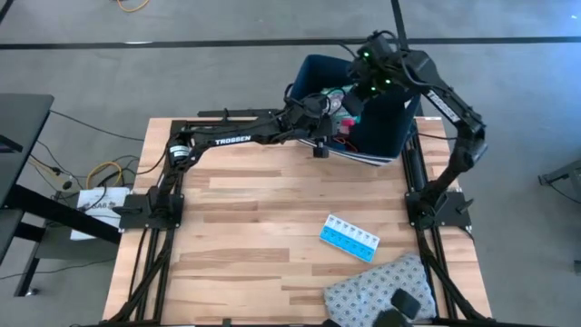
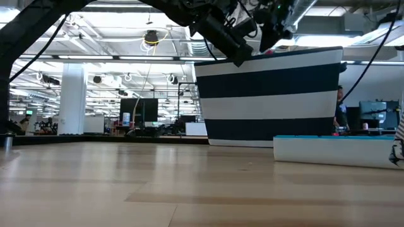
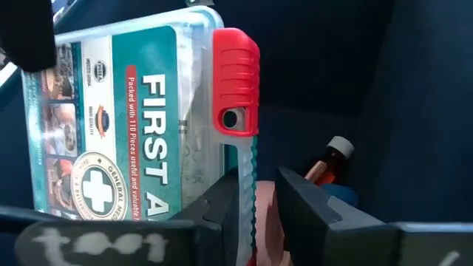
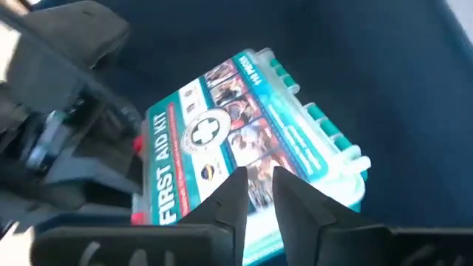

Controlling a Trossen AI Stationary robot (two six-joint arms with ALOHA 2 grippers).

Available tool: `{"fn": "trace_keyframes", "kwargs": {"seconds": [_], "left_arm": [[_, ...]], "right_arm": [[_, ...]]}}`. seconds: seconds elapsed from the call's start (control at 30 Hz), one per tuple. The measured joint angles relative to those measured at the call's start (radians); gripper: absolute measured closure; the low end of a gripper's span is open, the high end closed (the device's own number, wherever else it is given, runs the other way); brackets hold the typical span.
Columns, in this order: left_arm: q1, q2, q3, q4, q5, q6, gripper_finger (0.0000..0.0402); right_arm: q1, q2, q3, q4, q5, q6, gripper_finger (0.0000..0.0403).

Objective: Pick & place medical supplies in basket/bin
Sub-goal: Put the first aid kit box into the blue bin

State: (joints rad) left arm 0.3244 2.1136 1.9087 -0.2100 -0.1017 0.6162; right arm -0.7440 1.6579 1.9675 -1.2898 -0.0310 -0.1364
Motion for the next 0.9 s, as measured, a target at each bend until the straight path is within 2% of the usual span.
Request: {"fn": "trace_keyframes", "kwargs": {"seconds": [0.1, 0.3, 0.43, 0.47, 0.57, 0.63, 0.7, 0.8, 0.9], "left_arm": [[0.000, 0.000, 0.000, -0.005, -0.011, -0.029, 0.0327], [-0.010, -0.001, 0.000, -0.055, -0.110, -0.035, 0.0335], [-0.007, -0.001, 0.000, -0.076, -0.116, -0.092, 0.0336], [-0.006, -0.001, 0.000, -0.078, -0.101, -0.123, 0.0336], [0.003, -0.001, 0.001, -0.122, 0.027, -0.149, 0.0336], [0.003, -0.003, 0.001, -0.139, 0.002, -0.165, 0.0336], [0.006, -0.004, 0.000, -0.081, -0.034, -0.229, 0.0336], [0.025, -0.010, 0.010, -0.044, 0.067, -0.259, 0.0336], [0.026, -0.007, 0.042, -0.069, 0.080, -0.288, 0.0336]], "right_arm": [[-0.011, 0.046, 0.000, 0.004, 0.000, -0.002, 0.0360], [-0.014, 0.105, 0.002, -0.041, -0.019, -0.052, 0.0397], [-0.018, 0.122, 0.002, -0.049, -0.024, -0.069, 0.0399], [-0.018, 0.122, 0.002, -0.047, -0.026, -0.075, 0.0399], [-0.014, 0.122, 0.001, -0.064, -0.056, -0.086, 0.0401], [-0.006, 0.117, 0.002, -0.061, -0.119, -0.115, 0.0402], [0.006, 0.102, 0.004, -0.054, -0.165, -0.130, 0.0402], [0.017, 0.093, 0.008, -0.069, -0.154, -0.110, 0.0402], [0.021, 0.095, 0.006, -0.128, -0.147, -0.109, 0.0402]]}}
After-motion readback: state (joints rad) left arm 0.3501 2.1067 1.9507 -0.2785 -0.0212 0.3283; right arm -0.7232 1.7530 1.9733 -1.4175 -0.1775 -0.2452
